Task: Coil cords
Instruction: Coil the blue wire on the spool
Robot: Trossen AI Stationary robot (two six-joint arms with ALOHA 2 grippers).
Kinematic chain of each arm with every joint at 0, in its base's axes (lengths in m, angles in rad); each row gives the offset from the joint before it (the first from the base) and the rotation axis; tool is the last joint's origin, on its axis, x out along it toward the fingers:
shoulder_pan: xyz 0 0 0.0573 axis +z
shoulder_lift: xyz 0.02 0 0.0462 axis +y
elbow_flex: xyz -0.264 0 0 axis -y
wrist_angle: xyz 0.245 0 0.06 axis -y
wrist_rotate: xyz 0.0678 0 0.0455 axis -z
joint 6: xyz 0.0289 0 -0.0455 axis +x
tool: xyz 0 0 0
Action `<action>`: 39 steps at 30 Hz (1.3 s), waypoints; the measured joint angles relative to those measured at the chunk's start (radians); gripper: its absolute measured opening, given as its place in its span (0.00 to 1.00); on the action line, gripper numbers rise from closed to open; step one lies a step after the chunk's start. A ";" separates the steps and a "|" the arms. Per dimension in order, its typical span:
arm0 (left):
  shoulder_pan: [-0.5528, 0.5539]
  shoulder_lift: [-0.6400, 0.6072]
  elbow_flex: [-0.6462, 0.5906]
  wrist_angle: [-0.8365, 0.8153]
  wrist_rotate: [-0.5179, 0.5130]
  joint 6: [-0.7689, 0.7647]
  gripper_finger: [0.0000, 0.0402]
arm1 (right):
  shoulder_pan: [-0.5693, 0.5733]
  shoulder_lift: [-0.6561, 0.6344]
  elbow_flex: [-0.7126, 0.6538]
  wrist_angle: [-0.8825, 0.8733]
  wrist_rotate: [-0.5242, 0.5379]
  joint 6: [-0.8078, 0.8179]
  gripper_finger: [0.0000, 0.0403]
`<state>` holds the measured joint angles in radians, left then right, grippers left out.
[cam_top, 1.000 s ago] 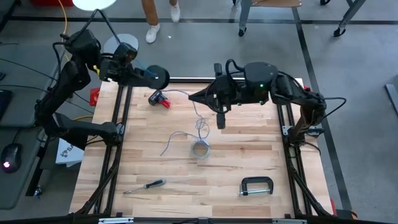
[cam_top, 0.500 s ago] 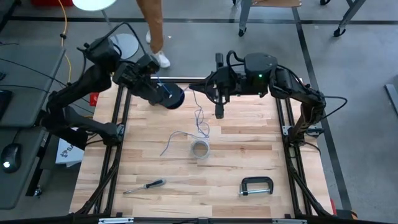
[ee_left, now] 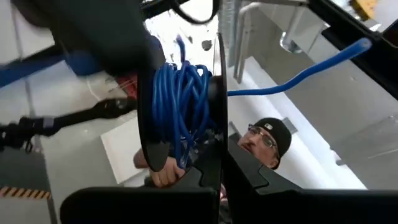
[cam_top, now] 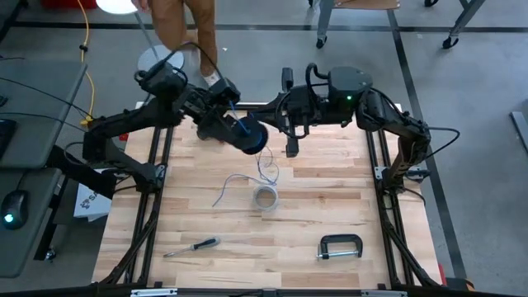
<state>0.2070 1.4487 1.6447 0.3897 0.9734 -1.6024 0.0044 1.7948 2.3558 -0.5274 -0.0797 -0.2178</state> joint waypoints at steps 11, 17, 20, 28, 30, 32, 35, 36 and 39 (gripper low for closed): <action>0.016 0.055 0.000 0.317 -0.074 0.077 0.00 | 0.003 0.020 0.001 0.050 0.000 0.078 0.05; 0.042 0.048 0.000 0.354 -0.081 0.223 0.00 | 0.007 0.037 0.000 0.074 0.007 0.108 0.23; 0.056 0.044 0.000 0.357 -0.101 0.269 0.00 | 0.019 0.039 0.000 0.074 0.046 0.108 0.32; 0.108 0.013 0.000 0.361 -0.116 0.338 0.00 | 0.031 0.042 0.000 0.053 0.134 0.106 0.41; 0.116 0.005 0.000 0.362 -0.117 0.339 0.00 | 0.031 0.051 0.000 0.056 0.162 0.106 0.41; 0.121 0.001 0.000 0.362 -0.124 0.342 0.00 | 0.031 0.065 0.000 0.057 0.199 0.102 0.41; 0.121 -0.002 0.000 0.361 -0.131 0.351 0.00 | 0.029 0.080 0.000 0.055 0.218 0.076 0.41; 0.121 -0.002 0.000 0.361 -0.132 0.354 0.00 | 0.028 0.085 0.000 0.061 0.227 0.068 0.41; 0.121 -0.002 0.000 0.361 -0.134 0.354 0.00 | 0.025 0.095 0.000 0.068 0.253 0.054 0.41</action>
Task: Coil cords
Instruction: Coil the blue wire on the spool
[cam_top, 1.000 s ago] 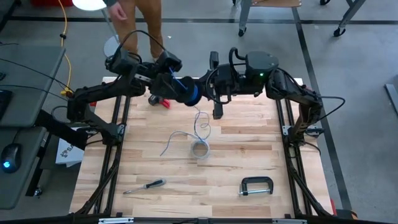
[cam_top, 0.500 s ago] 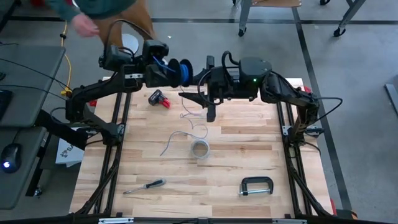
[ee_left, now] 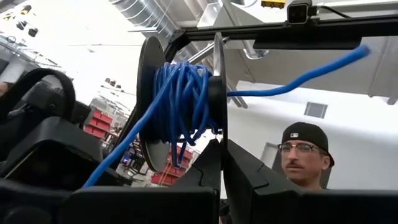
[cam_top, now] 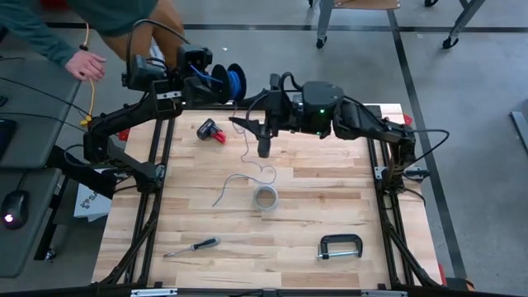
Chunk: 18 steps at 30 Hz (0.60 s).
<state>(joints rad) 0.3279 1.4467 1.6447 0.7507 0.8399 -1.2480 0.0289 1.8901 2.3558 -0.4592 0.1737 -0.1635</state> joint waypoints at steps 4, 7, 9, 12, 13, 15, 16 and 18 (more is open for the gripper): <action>0.000 0.000 0.010 0.001 0.000 0.002 0.00 | -0.003 0.003 0.000 -0.002 0.005 -0.001 0.41; 0.007 0.000 0.036 0.003 0.002 0.004 0.00 | -0.003 0.002 0.000 -0.003 0.007 -0.002 0.41; 0.014 0.000 0.053 0.004 0.004 0.004 0.00 | -0.003 0.002 0.000 -0.003 0.011 -0.002 0.41; 0.016 0.000 0.068 0.004 0.004 0.011 0.00 | -0.006 0.006 0.000 0.003 0.016 0.007 0.41; 0.016 0.001 0.071 0.002 0.005 0.011 0.00 | -0.009 0.008 0.001 0.014 0.016 0.013 0.41; 0.016 0.001 0.074 0.002 0.006 0.011 0.00 | -0.013 0.013 0.001 0.017 0.017 0.033 0.41; 0.016 0.001 0.074 0.002 0.006 0.011 0.00 | -0.015 0.019 0.001 0.024 0.012 0.037 0.41; 0.016 0.001 0.074 -0.001 0.006 0.013 0.00 | -0.018 0.023 0.000 0.026 0.001 0.061 0.41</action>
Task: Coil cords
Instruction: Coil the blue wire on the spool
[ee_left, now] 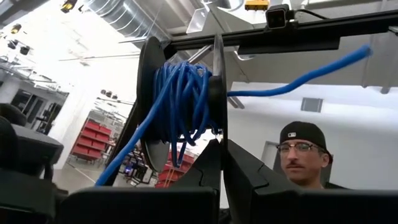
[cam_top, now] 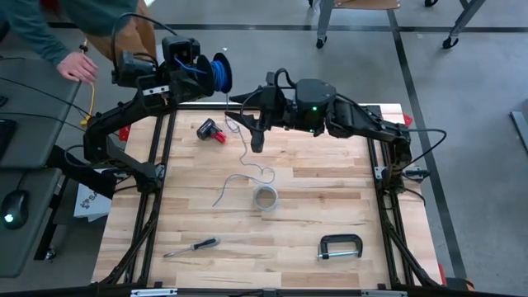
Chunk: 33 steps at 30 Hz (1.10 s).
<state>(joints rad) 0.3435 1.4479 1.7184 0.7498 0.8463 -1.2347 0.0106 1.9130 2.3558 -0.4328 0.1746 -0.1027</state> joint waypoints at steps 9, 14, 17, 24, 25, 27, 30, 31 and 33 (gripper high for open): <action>0.000 0.000 0.000 -0.004 -0.012 0.016 0.00 | -0.004 0.006 0.000 0.023 -0.044 0.039 0.41; 0.000 0.001 0.000 -0.004 -0.018 0.016 0.00 | -0.004 0.006 0.000 0.039 -0.056 0.042 0.41; 0.000 0.001 0.000 -0.004 -0.018 0.017 0.00 | -0.004 0.006 0.000 0.035 -0.057 0.042 0.41; 0.000 0.001 0.000 -0.004 -0.019 0.018 0.00 | -0.004 0.006 0.000 0.035 -0.052 -0.007 0.13; 0.000 0.001 0.000 -0.004 -0.019 0.022 0.00 | -0.004 0.011 0.000 0.038 -0.045 -0.001 0.07; 0.000 0.001 0.000 -0.004 -0.020 0.033 0.00 | -0.004 0.019 0.001 0.046 -0.034 0.013 0.03; 0.000 0.001 0.000 -0.004 -0.034 0.044 0.00 | 0.002 0.028 0.001 0.049 -0.033 0.012 0.03; 0.000 0.001 0.000 -0.004 -0.037 0.048 0.00 | 0.003 0.028 0.000 0.052 -0.030 0.006 0.02; 0.000 0.001 0.000 -0.003 -0.042 0.055 0.00 | 0.003 0.028 0.000 0.067 -0.025 -0.003 0.01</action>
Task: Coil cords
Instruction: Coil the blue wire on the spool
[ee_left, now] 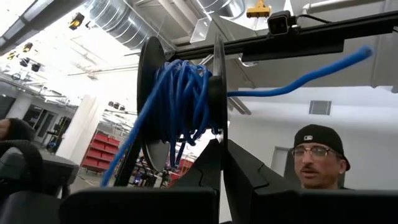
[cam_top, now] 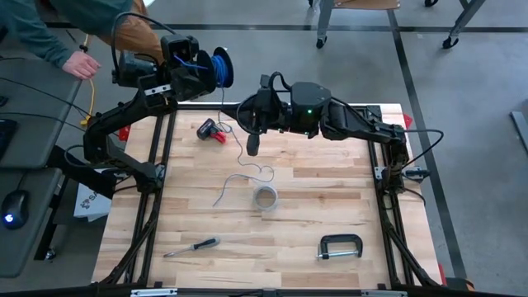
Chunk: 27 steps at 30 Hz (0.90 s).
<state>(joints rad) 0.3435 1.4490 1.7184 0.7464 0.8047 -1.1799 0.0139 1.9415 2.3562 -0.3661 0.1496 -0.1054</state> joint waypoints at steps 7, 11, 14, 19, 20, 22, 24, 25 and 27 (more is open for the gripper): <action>0.000 0.000 0.000 0.000 -0.001 -0.004 0.00 | 0.000 0.000 0.000 0.035 -0.014 0.016 0.03; 0.000 0.000 0.000 0.000 0.002 -0.020 0.00 | 0.000 -0.002 0.000 0.031 -0.058 0.083 0.13; 0.000 0.000 0.000 0.000 0.003 -0.030 0.00 | 0.006 -0.004 0.000 0.031 -0.061 0.083 0.25; 0.000 0.000 0.000 0.000 0.002 -0.031 0.00 | 0.008 -0.006 0.000 0.010 -0.019 0.092 0.43; 0.000 0.000 0.000 0.000 0.002 -0.031 0.00 | 0.013 -0.006 0.000 0.005 -0.022 0.104 0.45; 0.000 0.000 0.000 0.000 0.003 -0.032 0.00 | 0.028 -0.013 -0.002 -0.001 -0.030 0.104 0.49; 0.000 0.000 0.000 0.000 0.002 -0.036 0.00 | 0.048 -0.027 -0.002 0.002 -0.023 0.076 0.50; 0.000 0.000 0.000 0.000 0.002 -0.039 0.00 | 0.056 -0.036 -0.001 -0.002 0.001 0.064 0.50; 0.000 0.000 0.000 -0.003 0.002 -0.034 0.00 | 0.064 -0.048 0.001 0.002 0.077 0.059 0.51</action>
<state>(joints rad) 0.3439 1.4490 1.7184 0.7429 0.8068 -1.2141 0.0780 1.8935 2.3569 -0.3641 0.2270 -0.0467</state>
